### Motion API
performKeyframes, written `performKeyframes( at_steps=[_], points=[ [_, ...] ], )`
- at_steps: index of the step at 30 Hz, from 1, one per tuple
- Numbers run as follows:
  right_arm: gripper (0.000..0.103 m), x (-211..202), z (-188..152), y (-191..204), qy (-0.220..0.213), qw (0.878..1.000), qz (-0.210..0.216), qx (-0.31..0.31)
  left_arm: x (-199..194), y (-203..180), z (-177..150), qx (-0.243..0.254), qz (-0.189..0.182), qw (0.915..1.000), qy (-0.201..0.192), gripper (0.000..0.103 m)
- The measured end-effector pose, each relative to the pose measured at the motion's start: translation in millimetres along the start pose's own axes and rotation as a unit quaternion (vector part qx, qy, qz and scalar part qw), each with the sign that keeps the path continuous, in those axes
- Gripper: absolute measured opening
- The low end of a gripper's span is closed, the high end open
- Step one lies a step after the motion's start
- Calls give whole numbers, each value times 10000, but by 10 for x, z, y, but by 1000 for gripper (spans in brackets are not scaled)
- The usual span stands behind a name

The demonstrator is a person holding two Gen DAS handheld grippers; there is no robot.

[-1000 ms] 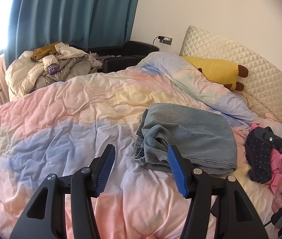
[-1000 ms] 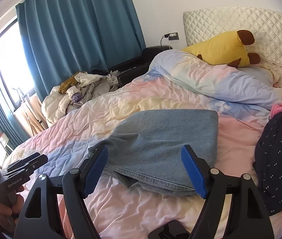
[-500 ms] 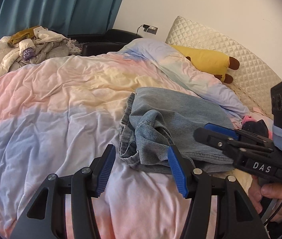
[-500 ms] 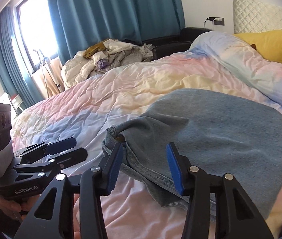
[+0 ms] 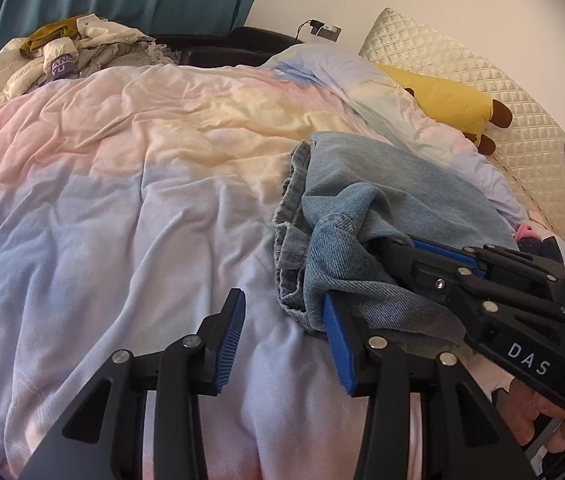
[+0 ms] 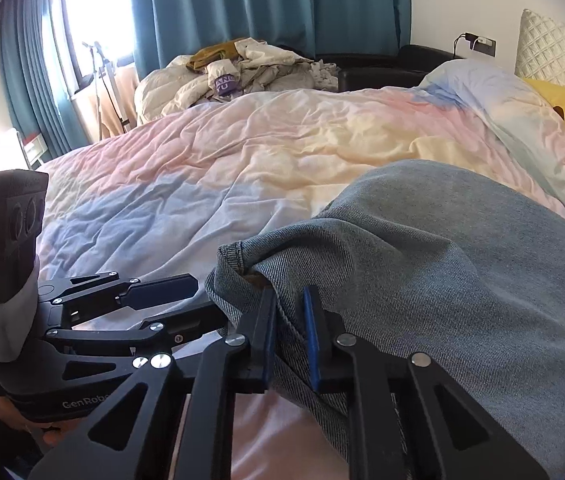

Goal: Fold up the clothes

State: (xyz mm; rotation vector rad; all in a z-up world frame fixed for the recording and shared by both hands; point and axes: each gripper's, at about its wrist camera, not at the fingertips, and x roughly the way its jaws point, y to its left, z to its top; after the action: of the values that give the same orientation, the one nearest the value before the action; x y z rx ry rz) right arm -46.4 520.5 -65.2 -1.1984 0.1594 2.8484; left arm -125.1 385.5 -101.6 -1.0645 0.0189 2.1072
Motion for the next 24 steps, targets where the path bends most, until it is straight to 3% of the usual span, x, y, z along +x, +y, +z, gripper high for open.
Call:
performKeyframes(
  at_steps=[5, 9, 14, 17, 24],
  points=[
    [5, -143, 13, 82, -99, 9998, 93, -168, 126, 196, -60, -322, 244, 9988, 277, 35],
    [5, -206, -41, 191, -106, 9988, 94, -479, 90, 359, -87, -723, -194, 9971, 160, 35],
    [5, 172, -249, 355, 334, 9952, -30, -919, -113, 356, -91, -709, -745, 9943, -284, 35],
    [6, 285, -300, 301, 343, 9973, 7, -650, -211, 317, -46, -702, -1134, 9901, -444, 34],
    [14, -71, -316, 214, -30, 9997, 58, -242, -221, 114, 35, -604, -1623, 9841, -396, 35]
  ],
)
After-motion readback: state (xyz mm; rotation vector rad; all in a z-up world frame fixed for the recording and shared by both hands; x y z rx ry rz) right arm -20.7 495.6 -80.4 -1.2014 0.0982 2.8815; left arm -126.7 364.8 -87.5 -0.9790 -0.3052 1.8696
